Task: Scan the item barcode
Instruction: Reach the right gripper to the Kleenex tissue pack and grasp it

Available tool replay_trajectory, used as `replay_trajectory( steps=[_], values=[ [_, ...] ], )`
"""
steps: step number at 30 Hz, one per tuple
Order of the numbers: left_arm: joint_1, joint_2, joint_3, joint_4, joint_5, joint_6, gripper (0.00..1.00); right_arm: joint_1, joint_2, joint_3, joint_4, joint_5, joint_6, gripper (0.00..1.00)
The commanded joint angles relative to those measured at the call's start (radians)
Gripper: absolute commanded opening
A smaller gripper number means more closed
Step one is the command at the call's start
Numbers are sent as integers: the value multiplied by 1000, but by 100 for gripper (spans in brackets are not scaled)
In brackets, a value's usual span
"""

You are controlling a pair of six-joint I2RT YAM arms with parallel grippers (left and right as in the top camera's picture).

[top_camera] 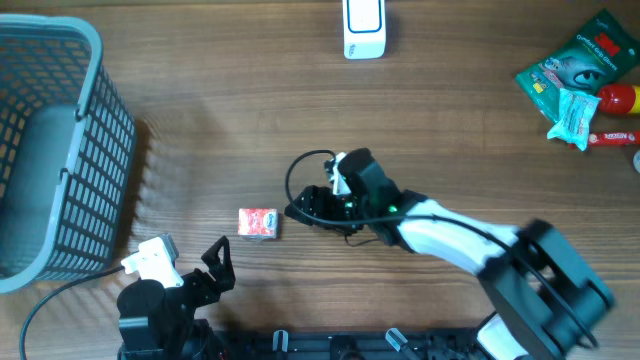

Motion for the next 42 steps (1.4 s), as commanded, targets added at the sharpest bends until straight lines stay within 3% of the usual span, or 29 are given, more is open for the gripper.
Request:
replay_trajectory(
  steps=[1,9,19,23,29,34,38,42],
  values=[
    [-4,-6,1,3,12,-6,100,26,73,67,3,-96,-6,70],
    [-4,-6,1,3,12,-5,100,89,87,110,0,3,40,70],
    [-4,-6,1,3,12,-5,100,156,166,172,-2,149,41,63],
    [-4,-6,1,3,12,-6,100,160,243,243,-72,149,37,55],
    [-4,-6,1,3,12,-6,100,159,290,277,-143,196,32,32],
    [-4,-6,1,3,12,-5,100,119,284,277,-151,76,-189,5],
    [-4,-6,1,3,12,-5,100,19,246,277,-210,-33,-408,5],
    [-4,-6,1,3,12,-5,100,-116,163,286,-381,-90,-832,5]
  ],
)
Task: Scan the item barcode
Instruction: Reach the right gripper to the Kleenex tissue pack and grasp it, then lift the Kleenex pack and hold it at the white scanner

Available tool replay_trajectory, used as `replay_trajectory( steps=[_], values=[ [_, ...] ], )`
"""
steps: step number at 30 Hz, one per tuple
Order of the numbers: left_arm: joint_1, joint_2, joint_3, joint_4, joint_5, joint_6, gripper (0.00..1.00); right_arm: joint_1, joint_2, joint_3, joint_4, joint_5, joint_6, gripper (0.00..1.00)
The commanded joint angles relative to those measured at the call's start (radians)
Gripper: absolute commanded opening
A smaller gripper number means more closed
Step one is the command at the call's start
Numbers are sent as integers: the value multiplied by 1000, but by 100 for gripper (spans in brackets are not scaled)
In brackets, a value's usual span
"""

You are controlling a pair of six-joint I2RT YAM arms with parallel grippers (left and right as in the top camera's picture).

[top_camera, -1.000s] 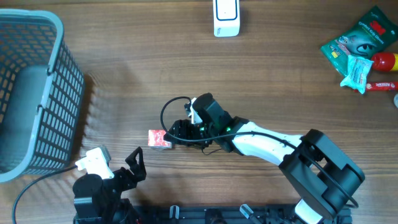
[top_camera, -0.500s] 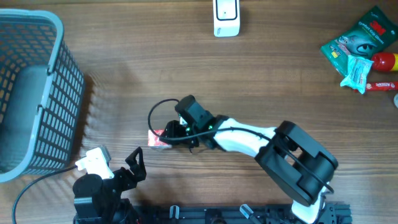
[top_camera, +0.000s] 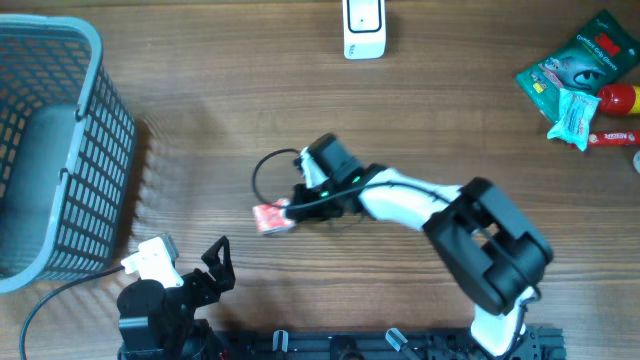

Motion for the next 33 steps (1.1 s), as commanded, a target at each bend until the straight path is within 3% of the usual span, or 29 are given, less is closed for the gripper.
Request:
replay_trajectory(
  steps=[1,3,4,5,8,10,15,17,19,22,27,33],
  values=[
    [-3,-6,1,3,12,-5,100,-144,-103,16,-165,-68,-552,7],
    [-3,-6,1,3,12,-6,100,-200,-148,42,-289,-27,-705,28],
    [-3,-6,1,3,12,-5,100,-222,-170,63,-348,25,-727,47],
    [-3,-6,1,3,12,-5,100,-242,-195,93,-409,103,-724,55],
    [-3,-6,1,3,12,-5,100,-257,-254,196,-543,284,-629,85],
    [-3,-6,1,3,12,-6,100,-257,-293,245,-576,314,-461,99],
    [-3,-6,1,3,12,-6,100,-257,-319,244,-608,248,274,100],
    [-3,-6,1,3,12,-5,100,-253,-317,219,-628,211,429,97],
    [-3,-6,1,3,12,-6,100,-244,-312,193,-648,210,546,86],
    [-3,-6,1,3,12,-5,100,-218,-303,139,-644,210,738,82],
    [-3,-6,1,3,12,-6,100,-139,-287,37,-528,213,878,70],
    [-3,-6,1,3,12,-6,100,-45,-234,-6,-303,265,912,66]
  ],
)
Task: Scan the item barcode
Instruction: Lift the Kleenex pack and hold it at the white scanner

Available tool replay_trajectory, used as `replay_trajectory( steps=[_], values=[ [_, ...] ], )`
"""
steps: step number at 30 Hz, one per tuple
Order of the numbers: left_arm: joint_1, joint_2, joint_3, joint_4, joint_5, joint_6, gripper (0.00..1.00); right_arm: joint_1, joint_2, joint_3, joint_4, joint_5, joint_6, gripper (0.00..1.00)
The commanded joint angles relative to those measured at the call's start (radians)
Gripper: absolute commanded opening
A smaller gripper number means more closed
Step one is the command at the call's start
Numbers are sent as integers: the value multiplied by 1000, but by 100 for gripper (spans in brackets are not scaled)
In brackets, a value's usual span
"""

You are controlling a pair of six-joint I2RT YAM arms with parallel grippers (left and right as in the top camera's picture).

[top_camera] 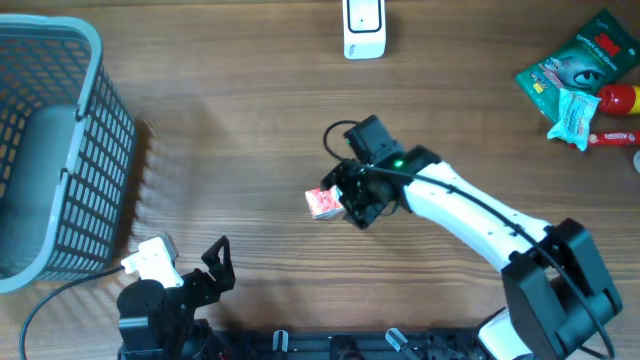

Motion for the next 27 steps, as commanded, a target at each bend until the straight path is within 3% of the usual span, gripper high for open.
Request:
replay_trajectory(
  steps=[1,5,13,21,24,27],
  values=[
    [-3,-6,1,3,12,-6,100,42,61,-5,64,45,98,65],
    [-3,-6,1,3,12,-5,100,42,113,-5,57,28,143,58],
    [-3,-6,1,3,12,-6,100,41,156,-5,56,123,142,59],
    [-3,-6,1,3,12,-6,100,41,189,-5,55,169,126,49],
    [-3,-6,1,3,12,-5,100,42,191,-8,54,218,101,42],
    [-3,-6,1,3,12,-6,100,42,192,-13,58,235,62,27]
  ],
)
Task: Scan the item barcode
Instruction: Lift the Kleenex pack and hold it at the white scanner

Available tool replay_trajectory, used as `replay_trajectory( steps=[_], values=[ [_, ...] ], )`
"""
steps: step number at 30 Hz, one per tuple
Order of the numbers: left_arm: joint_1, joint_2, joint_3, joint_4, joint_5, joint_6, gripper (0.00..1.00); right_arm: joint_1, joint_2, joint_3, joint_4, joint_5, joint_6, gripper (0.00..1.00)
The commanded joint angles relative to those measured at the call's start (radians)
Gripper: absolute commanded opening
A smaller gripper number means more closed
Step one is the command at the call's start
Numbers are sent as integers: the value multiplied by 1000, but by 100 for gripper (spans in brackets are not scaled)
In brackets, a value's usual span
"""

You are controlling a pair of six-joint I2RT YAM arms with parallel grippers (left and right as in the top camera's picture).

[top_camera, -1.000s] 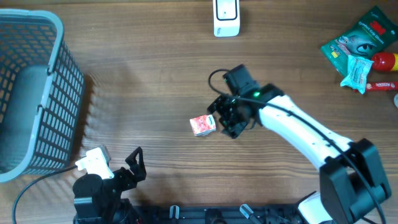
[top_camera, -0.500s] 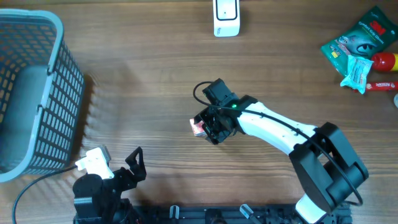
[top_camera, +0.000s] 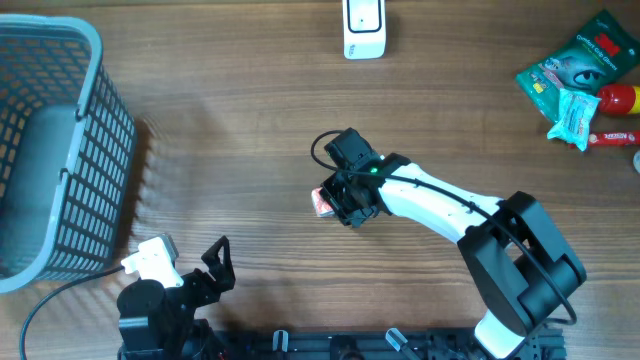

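A small red and white box (top_camera: pixel 321 204) shows only at its left edge, in the middle of the table. My right gripper (top_camera: pixel 336 203) is shut on it and covers the rest of it from above. No barcode is visible on the box. The white scanner (top_camera: pixel 363 28) stands at the far edge of the table, well beyond the box. My left gripper (top_camera: pixel 215 264) rests at the near left edge, open and holding nothing.
A grey mesh basket (top_camera: pixel 60 150) fills the left side. At the far right lies a pile of goods: a green packet (top_camera: pixel 578 58), a pale wrapper (top_camera: pixel 574 115) and a red bottle (top_camera: pixel 620 98). The right arm (top_camera: pixel 450 205) stretches across the near right of the table.
The right wrist has turned and shifted a little to the left. The gripper now covers more of the box. The box sits at about the same spot. The left arm is unchanged.
The red box first lay on the table left of centre, with the right gripper just to its right. Then the gripper was at the box. Then it held the box nearer the table's middle, where it is now with the wrist turned.
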Motion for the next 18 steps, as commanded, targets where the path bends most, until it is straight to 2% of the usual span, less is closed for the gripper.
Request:
replay_trajectory(
  steps=[1,2,7,9,12,15,16,18],
  values=[
    [-3,-6,1,3,11,-6,100,-2,40,-12,-3,102,-101,12],
    [-3,-6,1,3,11,-5,100,-2,40,-12,8,101,-185,5],
    [-3,-6,1,3,11,-5,100,-18,24,-10,91,-63,-494,5],
    [-3,-6,1,3,11,-6,100,-35,0,-10,166,-250,-685,4],
    [-3,-6,1,3,11,-6,100,-62,-29,-10,285,-650,-1041,4],
    [-3,-6,1,3,11,-5,100,-83,-34,-10,312,-1055,-1395,4],
    [-3,-6,1,3,11,-5,100,-84,-32,-11,304,-1112,-1476,4],
    [-3,-6,1,3,11,-6,100,-83,-32,-14,303,-1126,-1547,4]
  ],
)
